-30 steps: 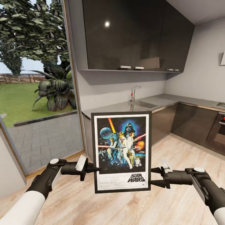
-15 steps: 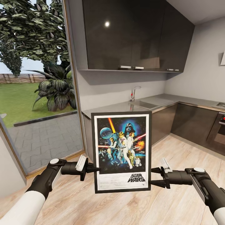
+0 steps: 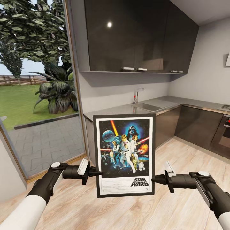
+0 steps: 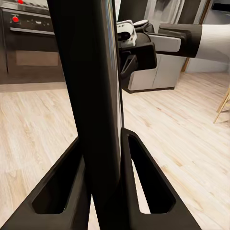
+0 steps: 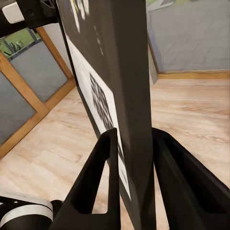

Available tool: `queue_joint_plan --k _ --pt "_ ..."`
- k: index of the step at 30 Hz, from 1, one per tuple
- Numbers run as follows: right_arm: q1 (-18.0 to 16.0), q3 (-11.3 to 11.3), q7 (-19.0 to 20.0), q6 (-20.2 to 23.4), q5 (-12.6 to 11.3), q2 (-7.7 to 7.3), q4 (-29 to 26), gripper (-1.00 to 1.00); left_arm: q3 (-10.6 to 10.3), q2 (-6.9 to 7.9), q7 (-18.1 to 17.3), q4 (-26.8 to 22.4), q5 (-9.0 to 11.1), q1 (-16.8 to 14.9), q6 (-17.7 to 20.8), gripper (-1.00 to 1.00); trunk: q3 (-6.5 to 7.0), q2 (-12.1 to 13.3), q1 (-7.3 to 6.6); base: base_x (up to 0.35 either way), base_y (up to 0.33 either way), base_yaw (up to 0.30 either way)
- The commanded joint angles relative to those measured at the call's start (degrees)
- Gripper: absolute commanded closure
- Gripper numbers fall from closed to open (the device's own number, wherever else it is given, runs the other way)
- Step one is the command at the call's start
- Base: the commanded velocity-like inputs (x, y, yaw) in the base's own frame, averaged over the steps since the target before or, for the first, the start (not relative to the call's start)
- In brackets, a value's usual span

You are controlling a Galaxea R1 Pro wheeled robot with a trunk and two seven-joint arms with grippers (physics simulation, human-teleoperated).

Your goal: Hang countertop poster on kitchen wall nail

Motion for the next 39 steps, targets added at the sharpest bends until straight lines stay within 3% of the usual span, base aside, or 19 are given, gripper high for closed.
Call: queue_joint_plan --k 1,6,7,20,25,27,28,29,35,39 --pt "0.0 0.0 0.4 0.9 -0.3 0.01 0.0 1.00 -0.1 0.07 -0.1 0.1 0.1 -0.1 0.5 1.00 -0.07 0.0 0.00 0.000 0.000 0.000" --pt "0.0 0.0 0.4 0.9 -0.3 0.01 0.0 1.00 -0.1 0.07 -0.1 0.1 0.1 -0.1 0.6 1.00 -0.07 0.0 0.00 0.000 0.000 0.000" --pt "0.0 0.0 0.4 0.9 -0.3 0.01 0.0 1.00 -0.1 0.07 -0.1 0.1 0.1 -0.1 0.6 -1.00 -0.07 0.0 0.00 0.000 0.000 0.000" --pt "0.0 0.0 0.4 0.9 -0.3 0.01 0.0 1.00 0.1 0.19 -0.1 0.1 0.1 -0.1 0.6 -1.00 -0.07 0.0 0.00 0.000 0.000 0.000" --pt "0.0 -0.1 0.4 0.9 -0.3 0.01 0.0 1.00 0.3 1.08 -0.1 1.8 -0.2 -0.1 0.4 -1.00 -0.07 0.0 0.00 0.000 0.000 0.000" --pt "0.0 -0.1 0.4 0.9 -0.3 0.01 0.0 1.00 0.3 2.15 -0.1 2.8 -0.2 -0.1 0.3 -1.00 -0.07 0.0 0.00 0.000 0.000 0.000" --pt "0.0 -0.1 0.4 0.9 -0.2 0.01 0.0 1.00 0.3 3.77 -0.1 3.5 -0.2 -0.1 0.2 -1.00 -0.07 0.0 0.00 0.000 0.000 0.000" --pt "0.0 -0.1 0.4 0.9 -0.2 0.01 0.0 1.00 0.3 4.38 -0.1 3.9 -0.2 -0.1 0.2 -1.00 -0.07 0.0 0.00 0.000 0.000 0.000" --pt "0.0 -0.2 0.4 0.9 -0.2 0.01 0.0 1.00 0.4 11.48 -0.1 8.5 0.1 -0.1 -0.2 -1.00 -0.07 0.0 0.00 0.000 0.000 0.000" --pt "0.0 -0.2 0.4 0.9 -0.2 0.01 0.0 1.00 0.4 14.74 -0.1 9.9 0.1 -0.1 -0.2 -1.00 -0.07 0.0 0.00 0.000 0.000 0.000"
